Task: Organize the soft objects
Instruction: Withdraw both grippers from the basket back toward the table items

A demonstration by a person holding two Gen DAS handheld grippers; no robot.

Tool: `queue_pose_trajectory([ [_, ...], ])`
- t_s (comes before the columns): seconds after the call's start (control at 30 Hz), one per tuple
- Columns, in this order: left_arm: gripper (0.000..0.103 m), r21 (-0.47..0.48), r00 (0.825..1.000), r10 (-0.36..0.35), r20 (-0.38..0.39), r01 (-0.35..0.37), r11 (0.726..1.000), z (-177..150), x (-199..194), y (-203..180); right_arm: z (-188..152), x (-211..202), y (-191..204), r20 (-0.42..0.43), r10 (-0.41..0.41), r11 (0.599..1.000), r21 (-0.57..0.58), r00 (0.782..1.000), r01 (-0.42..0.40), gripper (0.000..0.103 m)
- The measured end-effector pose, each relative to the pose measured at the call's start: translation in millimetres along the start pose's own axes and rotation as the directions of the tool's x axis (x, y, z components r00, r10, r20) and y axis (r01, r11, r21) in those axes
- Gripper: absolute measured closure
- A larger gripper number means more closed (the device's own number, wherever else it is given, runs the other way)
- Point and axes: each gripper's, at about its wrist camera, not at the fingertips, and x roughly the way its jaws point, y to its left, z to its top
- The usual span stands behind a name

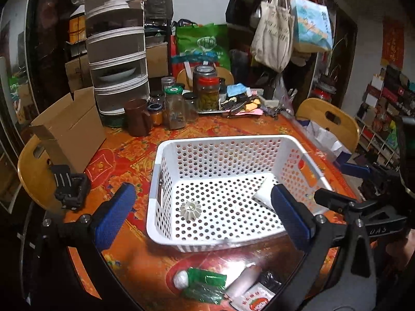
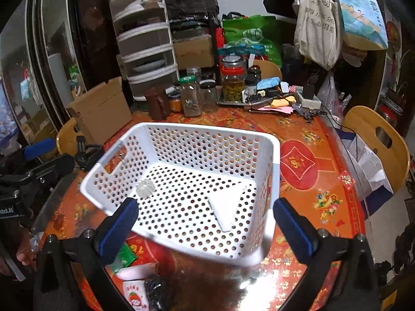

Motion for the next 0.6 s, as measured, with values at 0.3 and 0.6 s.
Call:
queue_pose_trajectory([
  [0.3, 0.0, 0.035, 0.997, 0.035, 0.068, -0.037, 0.999, -26, -40, -8, -24, -33, 10, 0.076, 0.012, 1.0, -0.01, 0.997, -0.012, 0.0],
  [0.6, 0.0, 0.041, 0.995, 0.031, 0.094, -0.035, 0.999, -60, -68, -12, -57, -59, 15, 0.129, 0.028, 1.0, -0.005, 0.991, -0.028, 0.0],
])
